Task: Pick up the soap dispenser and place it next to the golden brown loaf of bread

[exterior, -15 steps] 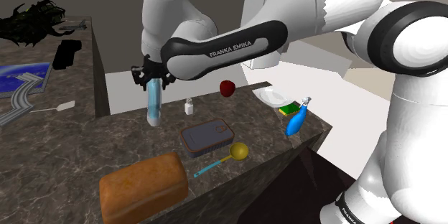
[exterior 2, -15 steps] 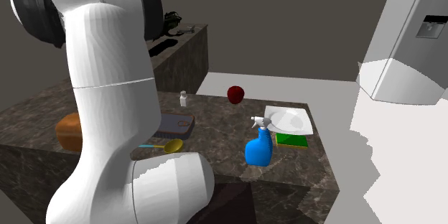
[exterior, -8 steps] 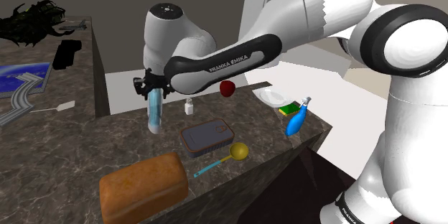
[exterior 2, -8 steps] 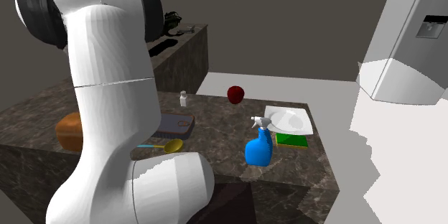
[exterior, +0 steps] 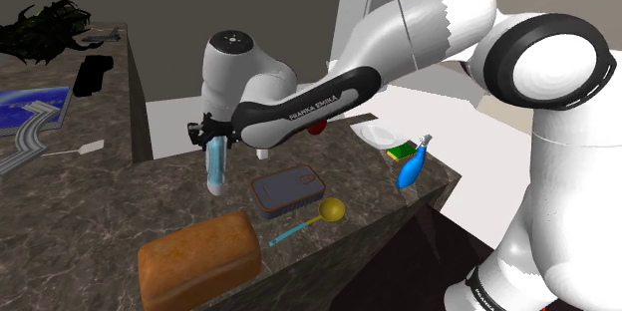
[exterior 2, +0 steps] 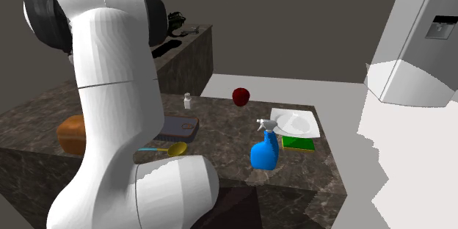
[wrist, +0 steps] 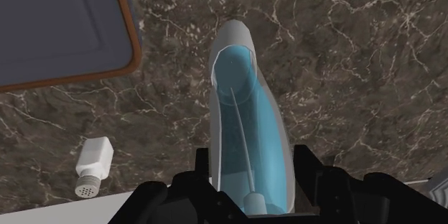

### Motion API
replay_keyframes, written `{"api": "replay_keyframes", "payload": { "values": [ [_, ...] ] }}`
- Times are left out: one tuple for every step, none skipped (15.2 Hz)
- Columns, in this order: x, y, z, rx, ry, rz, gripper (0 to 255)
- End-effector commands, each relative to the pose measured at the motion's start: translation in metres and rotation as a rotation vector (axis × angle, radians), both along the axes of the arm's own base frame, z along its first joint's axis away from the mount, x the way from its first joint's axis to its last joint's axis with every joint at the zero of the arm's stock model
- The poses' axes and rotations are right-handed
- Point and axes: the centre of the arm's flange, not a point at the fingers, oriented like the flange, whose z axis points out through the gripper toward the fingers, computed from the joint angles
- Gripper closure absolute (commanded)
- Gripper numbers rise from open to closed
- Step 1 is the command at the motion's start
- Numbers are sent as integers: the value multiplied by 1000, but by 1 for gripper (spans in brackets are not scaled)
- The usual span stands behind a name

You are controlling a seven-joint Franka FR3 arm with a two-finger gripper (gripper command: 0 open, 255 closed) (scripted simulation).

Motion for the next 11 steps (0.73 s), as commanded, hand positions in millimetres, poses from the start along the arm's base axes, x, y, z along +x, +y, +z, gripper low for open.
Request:
{"api": "replay_keyframes", "payload": {
  "values": [
    [-1,0,-11,0,-1,0,255],
    [-1,0,-16,0,-1,0,255],
    [-1,0,-21,0,-1,0,255],
    [-1,0,-27,0,-1,0,255],
    [-1,0,-32,0,-1,0,255],
    [-1,0,-37,0,-1,0,255],
    [-1,0,-42,0,-1,0,255],
    [-1,0,-48,0,-1,0,255],
    [-1,0,-53,0,-1,0,255],
    [-1,0,-58,0,-1,0,255],
    [-1,0,-63,0,-1,0,255]
  ]
}}
